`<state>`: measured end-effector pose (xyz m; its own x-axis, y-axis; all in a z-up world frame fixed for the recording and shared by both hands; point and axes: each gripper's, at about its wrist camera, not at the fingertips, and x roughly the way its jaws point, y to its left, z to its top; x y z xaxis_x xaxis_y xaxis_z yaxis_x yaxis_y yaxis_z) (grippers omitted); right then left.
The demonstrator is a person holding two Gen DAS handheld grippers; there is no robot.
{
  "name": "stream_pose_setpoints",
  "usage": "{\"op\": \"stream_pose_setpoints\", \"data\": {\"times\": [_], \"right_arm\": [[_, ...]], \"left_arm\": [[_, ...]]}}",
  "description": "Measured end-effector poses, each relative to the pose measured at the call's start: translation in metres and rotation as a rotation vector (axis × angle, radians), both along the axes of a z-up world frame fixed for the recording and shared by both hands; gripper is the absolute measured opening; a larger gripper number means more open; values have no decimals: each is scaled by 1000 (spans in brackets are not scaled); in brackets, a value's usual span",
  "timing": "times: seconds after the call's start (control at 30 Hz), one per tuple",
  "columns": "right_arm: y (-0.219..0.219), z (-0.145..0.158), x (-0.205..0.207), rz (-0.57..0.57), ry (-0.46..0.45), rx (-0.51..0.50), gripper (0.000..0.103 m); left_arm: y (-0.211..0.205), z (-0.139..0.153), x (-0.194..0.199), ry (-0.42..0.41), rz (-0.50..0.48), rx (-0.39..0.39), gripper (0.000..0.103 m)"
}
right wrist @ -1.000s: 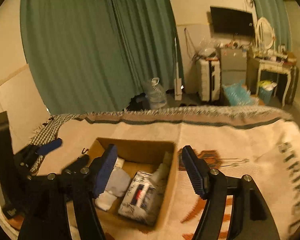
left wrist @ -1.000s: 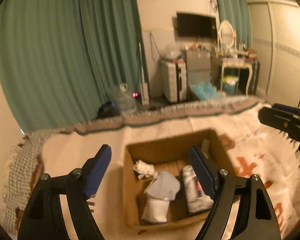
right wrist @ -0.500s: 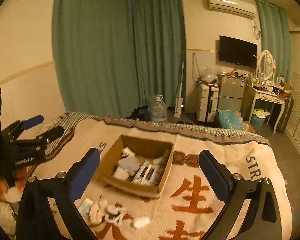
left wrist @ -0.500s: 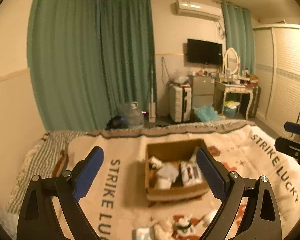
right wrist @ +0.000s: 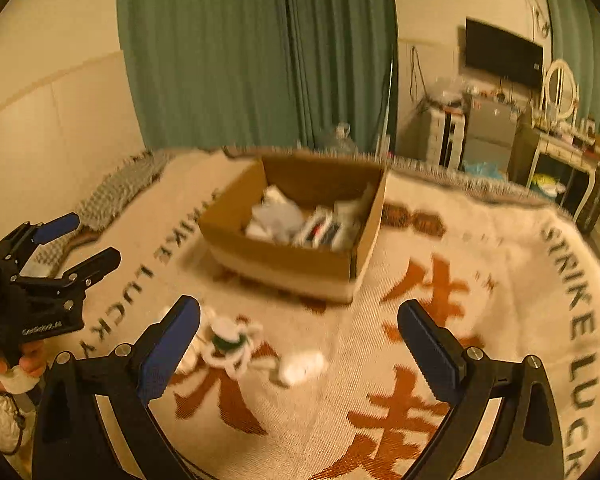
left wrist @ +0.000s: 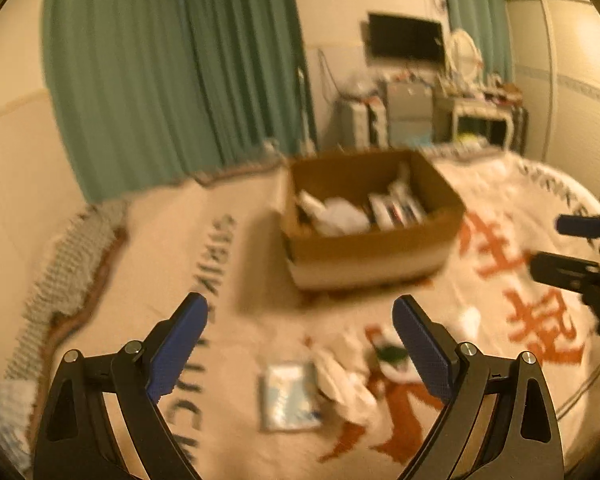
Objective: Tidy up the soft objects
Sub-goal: 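Grasp the white lace sock with the left tool while the right tool grasps the cotton puff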
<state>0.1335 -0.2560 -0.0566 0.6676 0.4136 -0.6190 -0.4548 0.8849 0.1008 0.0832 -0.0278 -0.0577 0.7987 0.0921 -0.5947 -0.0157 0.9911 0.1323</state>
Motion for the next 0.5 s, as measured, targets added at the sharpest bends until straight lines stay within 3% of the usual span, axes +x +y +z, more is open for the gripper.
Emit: {"op": "stream_pose_setpoints", "data": {"times": [0.13,0.3,0.43,0.5], "right_arm": [[6,-36,14,-1,62,-10,92],[15,-76,30,8,141,0,92],[21,-100,39,18,178,-10,91],[24,-112,44,21,200,-13,86]], "left_arm": [[-12,-36,9,59,0,22,94],[-15,-69,9,102,22,64,94],[-8,-87,14,152,30,22,93],[-7,-94,16,165,28,8,93]]}}
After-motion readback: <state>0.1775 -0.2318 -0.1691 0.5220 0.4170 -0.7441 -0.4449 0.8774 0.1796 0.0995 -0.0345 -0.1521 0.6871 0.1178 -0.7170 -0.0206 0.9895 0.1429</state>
